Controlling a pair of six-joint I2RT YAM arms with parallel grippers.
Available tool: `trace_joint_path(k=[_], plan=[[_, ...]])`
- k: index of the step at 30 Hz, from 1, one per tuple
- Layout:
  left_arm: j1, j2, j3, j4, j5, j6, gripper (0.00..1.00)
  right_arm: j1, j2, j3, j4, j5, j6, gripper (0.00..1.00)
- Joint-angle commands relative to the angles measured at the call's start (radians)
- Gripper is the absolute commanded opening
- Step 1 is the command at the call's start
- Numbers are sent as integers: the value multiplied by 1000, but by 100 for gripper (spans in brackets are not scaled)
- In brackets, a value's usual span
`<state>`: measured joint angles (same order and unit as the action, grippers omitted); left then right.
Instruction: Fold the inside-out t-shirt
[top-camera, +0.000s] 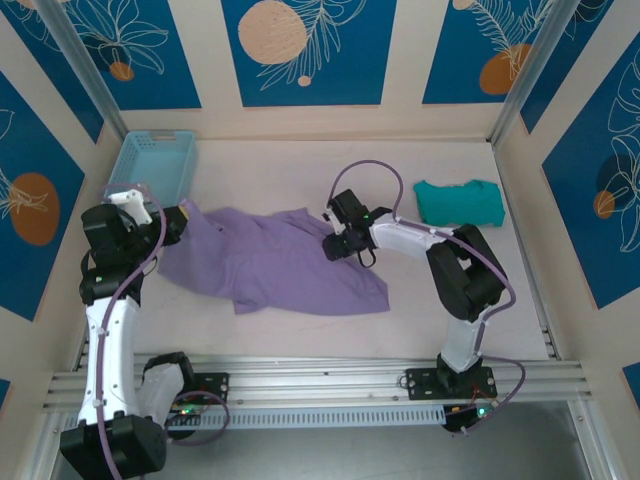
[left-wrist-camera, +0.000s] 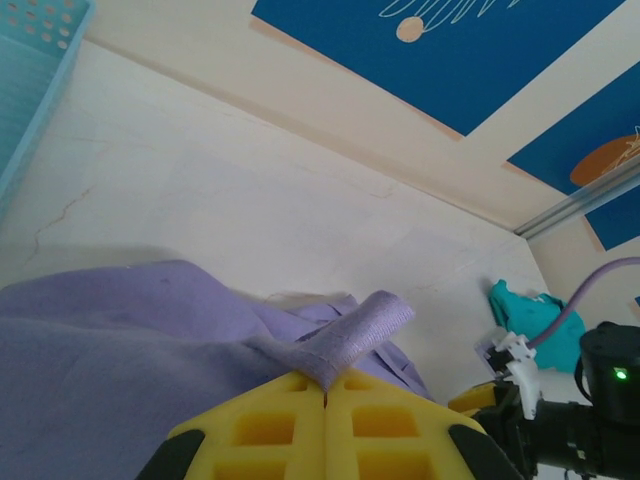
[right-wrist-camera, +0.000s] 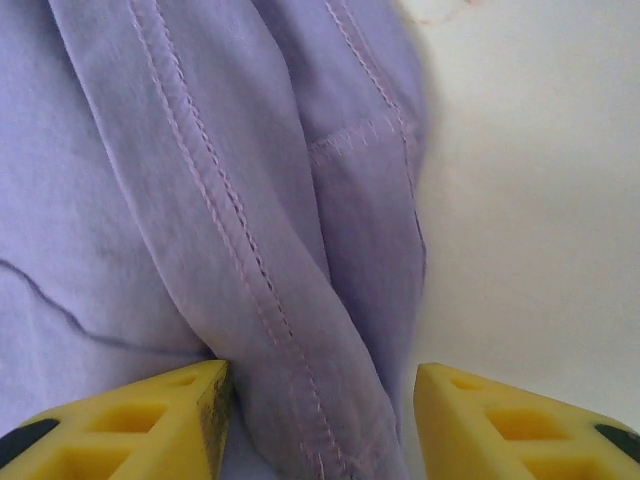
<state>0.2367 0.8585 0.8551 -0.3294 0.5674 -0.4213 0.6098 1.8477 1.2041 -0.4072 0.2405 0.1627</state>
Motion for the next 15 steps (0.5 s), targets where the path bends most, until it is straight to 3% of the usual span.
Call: trace_joint_path(k=[1,4,10,15], plan=[[10,-3,-1,39,32,-14,0,14,42,57,-19,19,-40,52],[10,-1,-1,42,34,-17,0,28,81,100,-52,89,-60,49],[9,-1,5,42,38,-20,0,24,63,96,-91,251,-87,31],[9,3,3,48,40,-23,0,15,24,66,-100,340,-116,34]])
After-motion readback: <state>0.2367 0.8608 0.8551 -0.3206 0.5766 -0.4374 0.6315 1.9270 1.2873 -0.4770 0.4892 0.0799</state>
